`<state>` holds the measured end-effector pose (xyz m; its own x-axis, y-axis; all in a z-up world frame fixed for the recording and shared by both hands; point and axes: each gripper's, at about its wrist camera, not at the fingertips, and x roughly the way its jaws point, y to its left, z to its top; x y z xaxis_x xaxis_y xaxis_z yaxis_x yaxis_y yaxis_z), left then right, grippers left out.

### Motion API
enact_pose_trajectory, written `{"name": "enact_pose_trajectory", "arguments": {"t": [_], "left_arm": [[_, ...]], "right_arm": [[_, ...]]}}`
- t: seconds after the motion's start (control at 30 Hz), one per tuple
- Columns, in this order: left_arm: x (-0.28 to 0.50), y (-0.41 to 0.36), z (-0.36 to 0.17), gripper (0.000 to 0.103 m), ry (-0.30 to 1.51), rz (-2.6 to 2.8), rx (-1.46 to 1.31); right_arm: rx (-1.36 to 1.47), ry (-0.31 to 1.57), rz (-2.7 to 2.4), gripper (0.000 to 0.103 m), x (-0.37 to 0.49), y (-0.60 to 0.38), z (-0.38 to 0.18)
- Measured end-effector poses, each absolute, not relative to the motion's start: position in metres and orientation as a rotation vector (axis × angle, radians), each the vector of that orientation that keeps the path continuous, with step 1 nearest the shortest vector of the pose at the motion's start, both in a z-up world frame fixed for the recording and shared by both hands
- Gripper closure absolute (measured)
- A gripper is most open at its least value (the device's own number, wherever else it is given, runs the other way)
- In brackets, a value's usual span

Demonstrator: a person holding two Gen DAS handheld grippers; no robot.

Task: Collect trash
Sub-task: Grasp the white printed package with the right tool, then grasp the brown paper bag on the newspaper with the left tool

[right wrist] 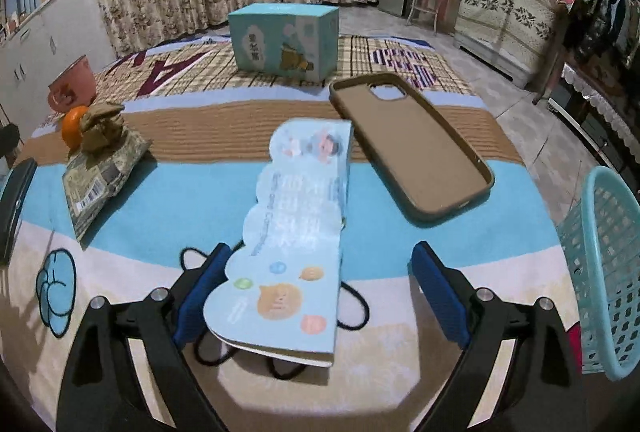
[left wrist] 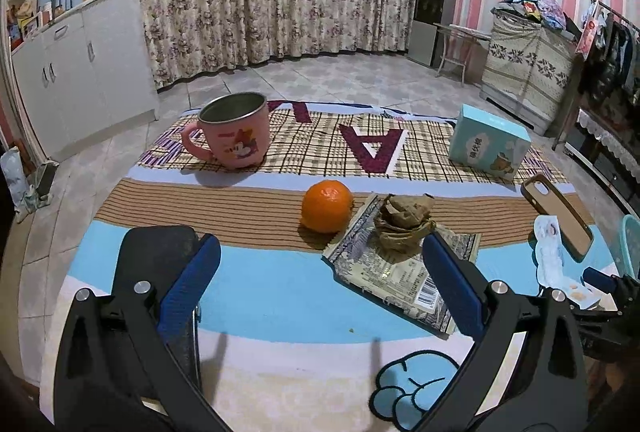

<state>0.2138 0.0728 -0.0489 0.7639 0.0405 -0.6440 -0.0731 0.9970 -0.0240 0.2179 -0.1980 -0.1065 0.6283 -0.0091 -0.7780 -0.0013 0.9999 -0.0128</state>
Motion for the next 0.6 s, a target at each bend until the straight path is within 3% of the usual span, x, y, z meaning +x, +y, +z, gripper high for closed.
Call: {"name": "enact_pose_trajectory", "arguments": {"t": [0.03,0.2,0.6], "left_arm": [[0.214,0.072,-0.050,0.005,0.700,0.061,-0.045],[0.216,0.068,-0.053,0.005,0.711,0.063,-0.039],[0.226,0.046,-0.065,0.005,0.739,0.030,-0.032]], "right_arm": [[-0.009,0.892,0.001,0.026,0.219,-0.197,-0.107],[0.018,0.890,0.033,0.048,0.222,-0.201,-0.107],[0.041,0.813,0.064,0.049,0.228,-0.209,-0.088]]}}
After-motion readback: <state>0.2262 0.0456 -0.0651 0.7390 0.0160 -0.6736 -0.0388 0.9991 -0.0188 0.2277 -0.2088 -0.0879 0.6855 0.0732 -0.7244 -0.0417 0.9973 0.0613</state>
